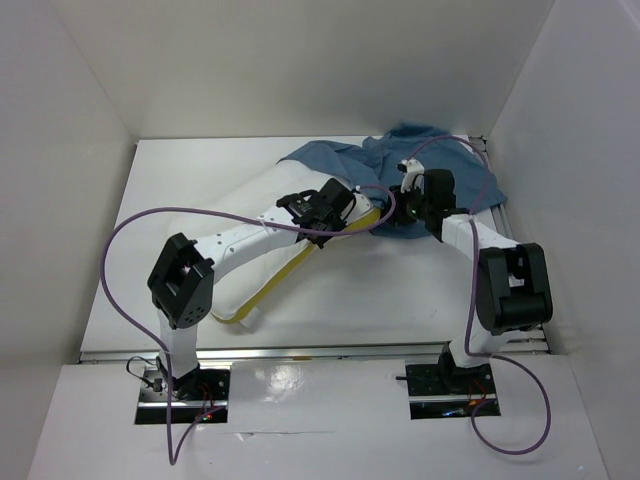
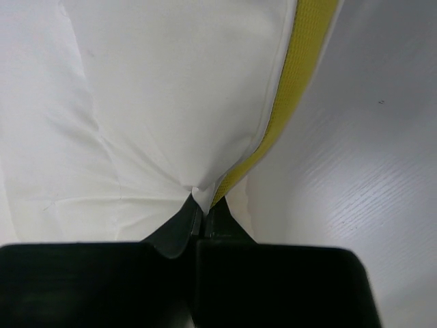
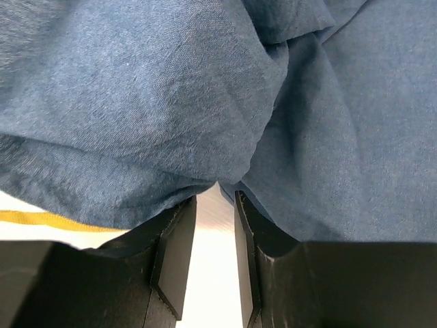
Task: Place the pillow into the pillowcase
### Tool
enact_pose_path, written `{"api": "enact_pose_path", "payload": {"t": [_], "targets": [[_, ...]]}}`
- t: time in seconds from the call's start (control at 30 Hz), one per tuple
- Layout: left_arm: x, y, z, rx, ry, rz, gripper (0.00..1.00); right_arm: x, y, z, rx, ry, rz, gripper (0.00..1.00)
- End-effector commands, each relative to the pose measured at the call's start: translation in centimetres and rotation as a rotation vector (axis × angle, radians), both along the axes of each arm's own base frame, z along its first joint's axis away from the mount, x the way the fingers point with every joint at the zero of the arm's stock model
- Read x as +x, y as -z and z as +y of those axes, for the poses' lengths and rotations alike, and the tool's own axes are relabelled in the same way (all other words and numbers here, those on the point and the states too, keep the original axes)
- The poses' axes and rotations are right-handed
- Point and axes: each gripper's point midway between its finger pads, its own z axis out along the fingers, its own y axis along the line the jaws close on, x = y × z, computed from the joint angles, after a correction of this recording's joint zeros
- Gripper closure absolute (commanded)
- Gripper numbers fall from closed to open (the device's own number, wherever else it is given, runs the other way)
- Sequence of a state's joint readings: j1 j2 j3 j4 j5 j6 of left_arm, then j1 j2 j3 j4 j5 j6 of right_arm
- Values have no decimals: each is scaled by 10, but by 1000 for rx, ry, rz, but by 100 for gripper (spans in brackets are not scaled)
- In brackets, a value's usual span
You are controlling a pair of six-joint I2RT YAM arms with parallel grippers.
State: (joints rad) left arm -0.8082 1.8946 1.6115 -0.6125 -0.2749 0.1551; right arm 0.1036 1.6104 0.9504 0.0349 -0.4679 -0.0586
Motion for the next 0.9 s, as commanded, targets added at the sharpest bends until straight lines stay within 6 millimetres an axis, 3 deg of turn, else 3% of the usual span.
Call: {"api": "enact_pose_path", "payload": {"t": [0.0, 0.33, 0.5, 0.6, 0.87], "targets": [[-3, -26, -7, -74, 9, -29, 100, 0, -42, 6, 29, -56, -107, 63], [-2, -23, -11, -73, 14, -17, 100, -11, -56, 12, 49, -99, -130, 60], [-1, -20, -11, -59, 14, -5, 100, -3, -38, 12, 35, -108, -106, 60], [0, -23, -13, -66, 14, -11, 100, 2, -37, 12, 29, -112, -127, 60], [-2, -22, -13, -64, 19, 1, 100, 10, -36, 16, 34, -133, -130, 88]]}}
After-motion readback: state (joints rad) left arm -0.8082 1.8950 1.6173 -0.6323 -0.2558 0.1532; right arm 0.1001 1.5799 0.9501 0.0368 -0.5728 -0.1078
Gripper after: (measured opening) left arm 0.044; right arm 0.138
